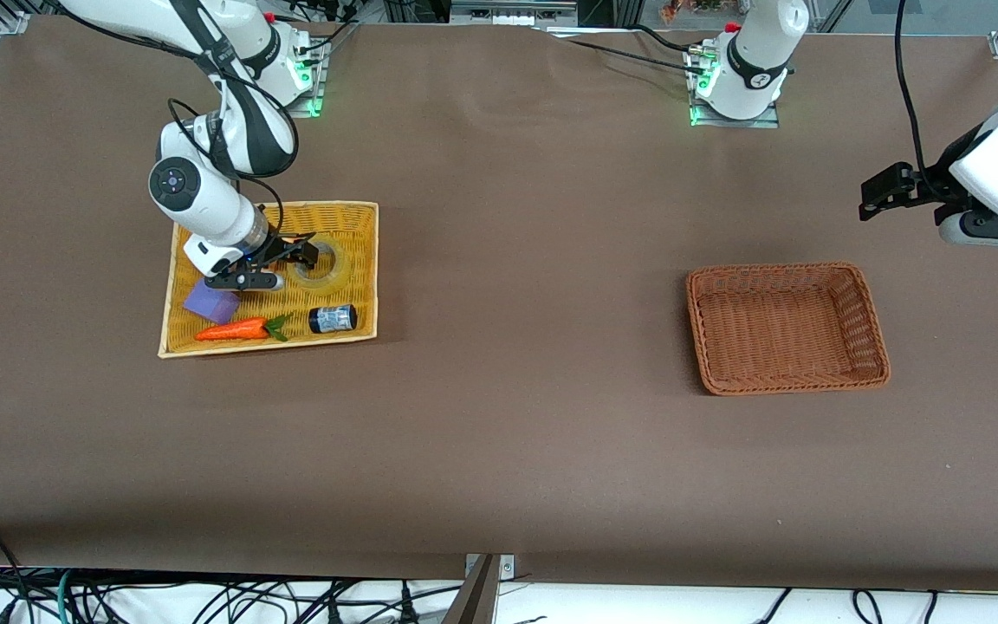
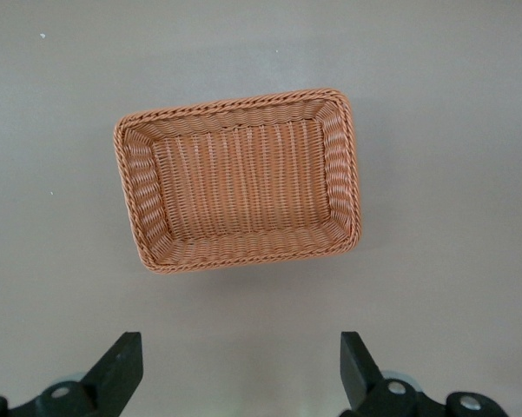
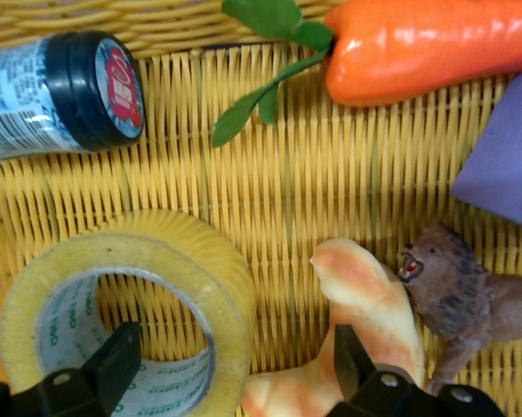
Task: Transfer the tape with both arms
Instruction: 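Reach the right gripper down to the yellow tape roll and grasp it, then lift the tape roll with the right gripper and carry it toward the basket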
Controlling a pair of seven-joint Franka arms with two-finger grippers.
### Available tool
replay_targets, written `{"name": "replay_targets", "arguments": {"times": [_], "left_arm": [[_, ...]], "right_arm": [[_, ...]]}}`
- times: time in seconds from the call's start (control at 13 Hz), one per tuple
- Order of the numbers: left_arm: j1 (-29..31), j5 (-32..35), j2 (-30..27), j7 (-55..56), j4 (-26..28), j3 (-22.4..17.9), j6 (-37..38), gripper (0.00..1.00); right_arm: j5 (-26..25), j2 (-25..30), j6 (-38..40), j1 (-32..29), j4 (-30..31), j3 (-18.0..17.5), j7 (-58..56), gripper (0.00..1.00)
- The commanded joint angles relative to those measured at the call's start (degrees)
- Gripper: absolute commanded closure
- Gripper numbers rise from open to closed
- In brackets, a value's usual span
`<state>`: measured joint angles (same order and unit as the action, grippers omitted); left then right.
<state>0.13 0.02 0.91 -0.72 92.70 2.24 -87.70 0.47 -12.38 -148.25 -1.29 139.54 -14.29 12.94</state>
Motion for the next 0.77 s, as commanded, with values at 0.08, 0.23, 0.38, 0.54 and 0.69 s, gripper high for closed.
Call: {"name": "replay_targets", "arguments": {"times": [0.08,0.23,0.38,0.54,0.69], "left_arm": [[0.6,-0.9,0.4,-0.8,-1.5,0.1,1.3,0.0],[0.6,-0.9,0.4,-0.8,-1.5,0.1,1.3,0.0],[0.6,-0.9,0.4,-0.8,-1.5,0.1,1.3,0.0],[0.6,-0.9,0.4,-0.8,-1.5,0.1,1.3,0.0],[0.6,-0.9,0.4,-0.8,-1.5,0.1,1.3,0.0]], "right_arm": [[0.1,0.9,-3.1,-0.1,2.8,-0.4,0.0,0.42],[0.1,1.1,-2.7,-0.1,3.1,-0.4,-0.1,0.78],[0.1,1.8,-2.0,-0.1,2.7,-0.4,-0.2,1.0],[0.1,3.3,-1.6,-0.1,2.1,-0.4,-0.7,1.0],[-0.1,5.4,2.7,-0.1,-0.4,-0.4,-0.6,1.0]]}}
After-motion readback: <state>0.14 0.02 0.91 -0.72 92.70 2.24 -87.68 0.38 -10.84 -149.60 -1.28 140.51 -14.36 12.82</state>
